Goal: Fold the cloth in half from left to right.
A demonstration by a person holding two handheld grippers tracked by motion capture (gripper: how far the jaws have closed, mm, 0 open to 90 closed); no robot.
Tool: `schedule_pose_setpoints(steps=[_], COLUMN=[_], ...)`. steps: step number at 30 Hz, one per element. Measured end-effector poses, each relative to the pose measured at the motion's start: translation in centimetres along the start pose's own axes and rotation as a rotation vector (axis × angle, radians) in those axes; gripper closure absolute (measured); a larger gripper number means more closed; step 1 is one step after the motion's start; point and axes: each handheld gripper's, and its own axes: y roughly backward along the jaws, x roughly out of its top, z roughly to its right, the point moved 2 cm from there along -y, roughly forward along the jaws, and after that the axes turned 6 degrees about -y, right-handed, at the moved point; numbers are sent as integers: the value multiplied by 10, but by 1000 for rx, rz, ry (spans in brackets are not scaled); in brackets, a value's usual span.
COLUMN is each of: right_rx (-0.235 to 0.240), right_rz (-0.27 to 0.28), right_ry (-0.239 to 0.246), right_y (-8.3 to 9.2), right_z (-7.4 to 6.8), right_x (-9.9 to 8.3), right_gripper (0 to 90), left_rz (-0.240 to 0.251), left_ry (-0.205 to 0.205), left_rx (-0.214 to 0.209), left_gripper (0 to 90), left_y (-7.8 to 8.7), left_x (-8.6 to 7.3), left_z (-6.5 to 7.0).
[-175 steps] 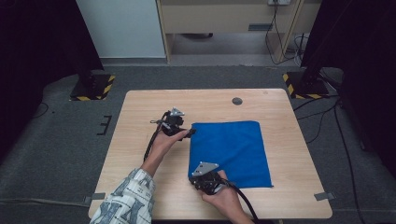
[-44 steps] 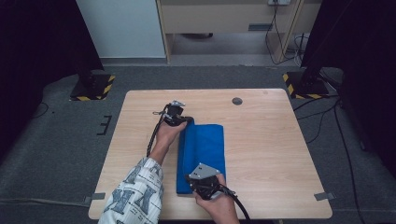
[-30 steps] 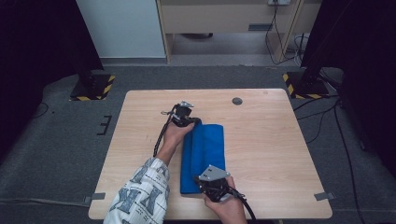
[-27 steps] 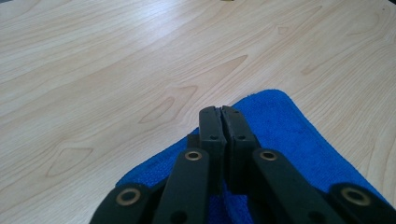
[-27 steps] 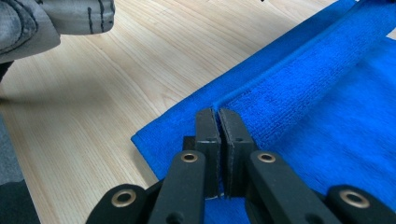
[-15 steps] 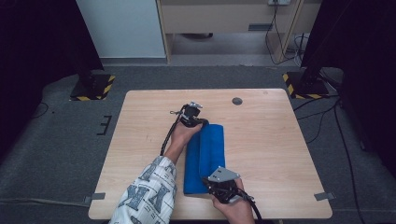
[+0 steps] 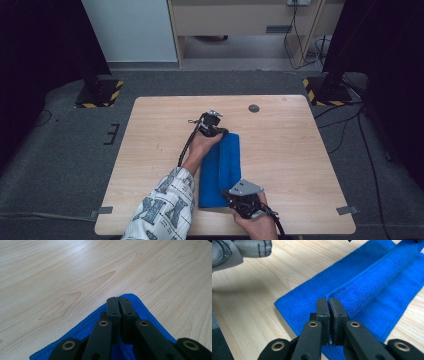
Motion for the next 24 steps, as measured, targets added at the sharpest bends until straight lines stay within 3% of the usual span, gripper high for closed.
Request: schedule_pose_setpoints(steps=[14, 18, 20, 22, 24], right_rx=[-9, -29, -39, -47, -68], right_rz=[-27, -45, -54, -65, -67], right_ry=[-28, -44, -63, -75, -74], right_y=[0, 2, 3, 4, 4], right_z=[11, 17, 20, 22, 23], right_x=[-8, -9, -11, -11, -12], right_gripper=[831, 737, 676, 573, 491], left_rz=[4, 25, 35, 43, 58], left_ry=[6, 14, 21, 17, 19], left_rx=[-10, 20, 15, 9, 14], left_gripper=[835, 719, 706, 675, 582], left_y=[-12, -12, -12, -11, -10], left_x=[0, 1, 1, 2, 3], left_z=[7, 6, 6, 7, 7])
